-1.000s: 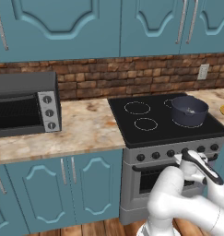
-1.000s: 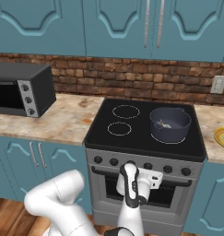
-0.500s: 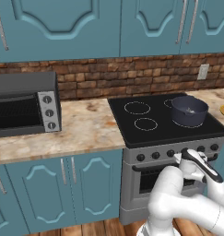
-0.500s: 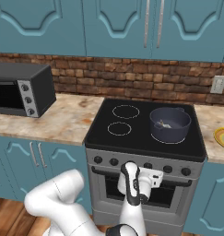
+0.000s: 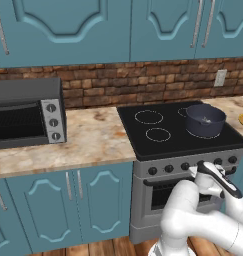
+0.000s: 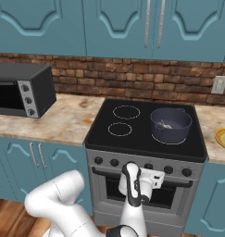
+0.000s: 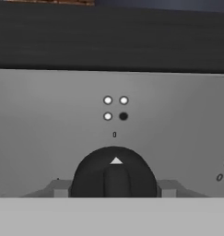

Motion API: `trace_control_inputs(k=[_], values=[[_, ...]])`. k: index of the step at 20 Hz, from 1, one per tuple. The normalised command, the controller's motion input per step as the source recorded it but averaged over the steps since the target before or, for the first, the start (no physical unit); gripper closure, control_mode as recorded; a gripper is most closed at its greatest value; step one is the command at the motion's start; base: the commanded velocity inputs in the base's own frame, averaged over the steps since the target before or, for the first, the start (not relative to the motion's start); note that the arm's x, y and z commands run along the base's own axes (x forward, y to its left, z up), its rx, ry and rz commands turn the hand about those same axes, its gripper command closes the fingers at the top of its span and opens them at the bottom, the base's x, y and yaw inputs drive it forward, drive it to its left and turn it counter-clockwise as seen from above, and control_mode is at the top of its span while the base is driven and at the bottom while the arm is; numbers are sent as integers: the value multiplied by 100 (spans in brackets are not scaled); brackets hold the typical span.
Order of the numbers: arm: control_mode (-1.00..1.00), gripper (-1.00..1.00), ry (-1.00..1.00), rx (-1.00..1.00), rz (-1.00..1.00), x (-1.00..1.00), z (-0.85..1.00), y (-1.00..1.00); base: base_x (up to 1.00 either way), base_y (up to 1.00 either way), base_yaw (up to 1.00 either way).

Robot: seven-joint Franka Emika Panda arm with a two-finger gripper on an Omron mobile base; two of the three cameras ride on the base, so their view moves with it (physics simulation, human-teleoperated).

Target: Retrieve the frozen meat and place it in the pot on a burner. Then turn the burner on.

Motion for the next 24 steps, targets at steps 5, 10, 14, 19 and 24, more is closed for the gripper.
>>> trace_control_inputs(k=[5,10,14,19,24], values=[[-100,100,0,-7,0,0,0,0,0,0,0],[-100,100,0,-35,0,1,-10,0,0,0,0],[-100,100,0,-44,0,17,-22,0,0,0,0],[-100,100,8,-40,0,26,-27,0,0,0,0],[-100,100,3,-38,0,11,-30,0,0,0,0]])
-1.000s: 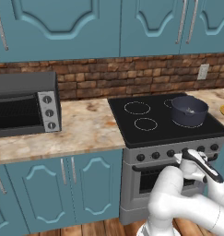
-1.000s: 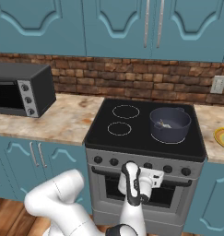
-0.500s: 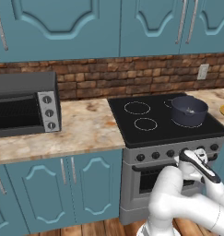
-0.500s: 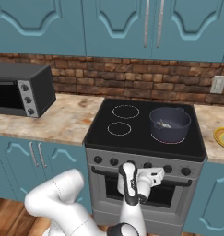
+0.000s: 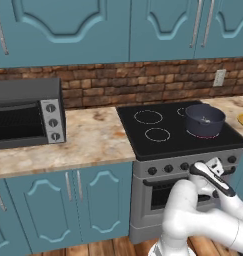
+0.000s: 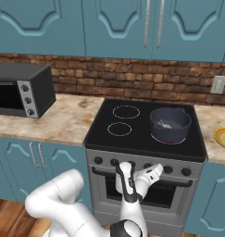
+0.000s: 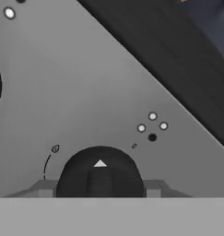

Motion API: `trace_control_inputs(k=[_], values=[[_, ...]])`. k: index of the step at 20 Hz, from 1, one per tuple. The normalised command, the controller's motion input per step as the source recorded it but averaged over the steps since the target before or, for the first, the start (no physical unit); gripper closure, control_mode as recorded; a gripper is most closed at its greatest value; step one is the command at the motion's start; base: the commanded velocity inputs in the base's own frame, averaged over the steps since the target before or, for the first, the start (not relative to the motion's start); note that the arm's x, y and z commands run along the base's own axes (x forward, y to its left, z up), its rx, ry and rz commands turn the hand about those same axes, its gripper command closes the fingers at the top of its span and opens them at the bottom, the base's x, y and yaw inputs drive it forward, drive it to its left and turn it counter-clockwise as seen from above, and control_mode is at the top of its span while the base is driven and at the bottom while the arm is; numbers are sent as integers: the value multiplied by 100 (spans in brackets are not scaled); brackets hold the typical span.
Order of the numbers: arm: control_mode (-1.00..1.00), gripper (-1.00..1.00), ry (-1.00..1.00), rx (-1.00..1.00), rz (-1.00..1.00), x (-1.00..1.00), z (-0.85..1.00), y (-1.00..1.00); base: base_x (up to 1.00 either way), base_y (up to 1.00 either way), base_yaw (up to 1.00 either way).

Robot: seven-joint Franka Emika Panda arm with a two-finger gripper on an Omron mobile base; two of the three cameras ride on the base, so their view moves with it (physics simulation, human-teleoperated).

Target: Retrieve the frozen meat and place it in the pot on a burner. Then turn the burner on.

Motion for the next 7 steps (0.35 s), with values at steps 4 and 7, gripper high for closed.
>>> trace_control_inputs(k=[4,7], values=[[-100,100,0,-35,0,12,-22,0,0,0,0],[-100,100,0,-28,0,11,-12,0,0,0,0]])
